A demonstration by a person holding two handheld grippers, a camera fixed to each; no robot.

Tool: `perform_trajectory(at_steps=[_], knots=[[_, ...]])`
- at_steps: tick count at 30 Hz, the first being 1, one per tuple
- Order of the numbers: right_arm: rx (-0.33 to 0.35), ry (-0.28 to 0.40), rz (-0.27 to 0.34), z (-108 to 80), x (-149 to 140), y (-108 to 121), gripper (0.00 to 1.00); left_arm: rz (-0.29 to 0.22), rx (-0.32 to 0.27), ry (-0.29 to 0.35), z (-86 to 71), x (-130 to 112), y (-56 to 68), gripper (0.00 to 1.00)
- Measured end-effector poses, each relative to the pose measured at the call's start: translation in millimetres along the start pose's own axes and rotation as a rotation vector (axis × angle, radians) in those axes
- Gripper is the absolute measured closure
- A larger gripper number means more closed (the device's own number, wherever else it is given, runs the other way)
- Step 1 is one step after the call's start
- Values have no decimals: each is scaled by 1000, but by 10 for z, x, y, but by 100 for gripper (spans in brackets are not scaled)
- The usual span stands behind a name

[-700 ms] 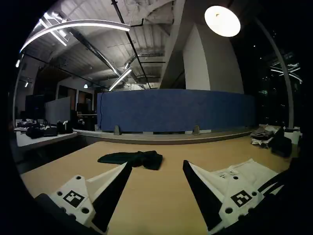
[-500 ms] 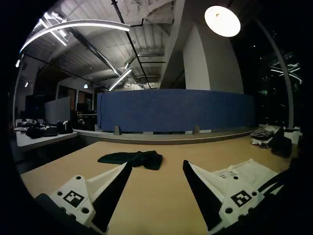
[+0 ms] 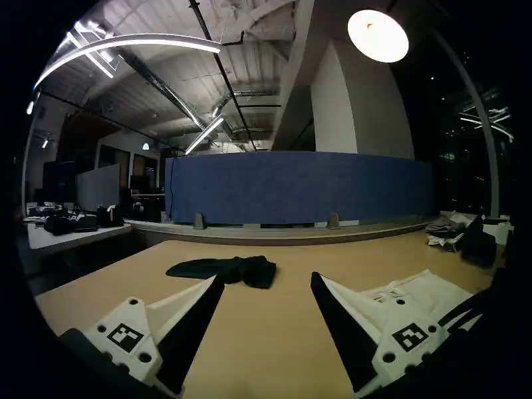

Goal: Fold towel

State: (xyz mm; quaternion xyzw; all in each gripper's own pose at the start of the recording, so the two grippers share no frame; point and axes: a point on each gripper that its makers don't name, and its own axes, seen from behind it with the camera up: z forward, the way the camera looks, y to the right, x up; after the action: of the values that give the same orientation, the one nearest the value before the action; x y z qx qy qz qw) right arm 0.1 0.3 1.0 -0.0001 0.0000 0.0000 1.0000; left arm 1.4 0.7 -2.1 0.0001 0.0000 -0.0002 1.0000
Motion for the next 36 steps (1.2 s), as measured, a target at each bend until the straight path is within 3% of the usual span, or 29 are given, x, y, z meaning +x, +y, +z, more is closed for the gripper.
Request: perform_trajectory(at_steps=[8, 18, 21, 26, 30, 36], knots=[[-7, 0, 0, 4, 10, 8, 0, 1, 1, -1, -5, -2, 7, 3], [-100, -11, -2, -43, 7, 217, 0, 8, 21, -3, 6, -13, -46, 3], [-120, -6, -7, -81, 139, 251, 0, 19, 17, 6, -15, 111, -24, 3], [-123, 16, -32, -148, 461, 239, 0, -4, 13, 20, -56, 448, -46, 3], [-131, 11, -48, -199, 735, 223, 0, -21, 2, 23, -85, 777, -53, 3], [-139, 11, -35, -280, 1261, 217, 0, -2, -13, 26, -144, 1321, -47, 3]])
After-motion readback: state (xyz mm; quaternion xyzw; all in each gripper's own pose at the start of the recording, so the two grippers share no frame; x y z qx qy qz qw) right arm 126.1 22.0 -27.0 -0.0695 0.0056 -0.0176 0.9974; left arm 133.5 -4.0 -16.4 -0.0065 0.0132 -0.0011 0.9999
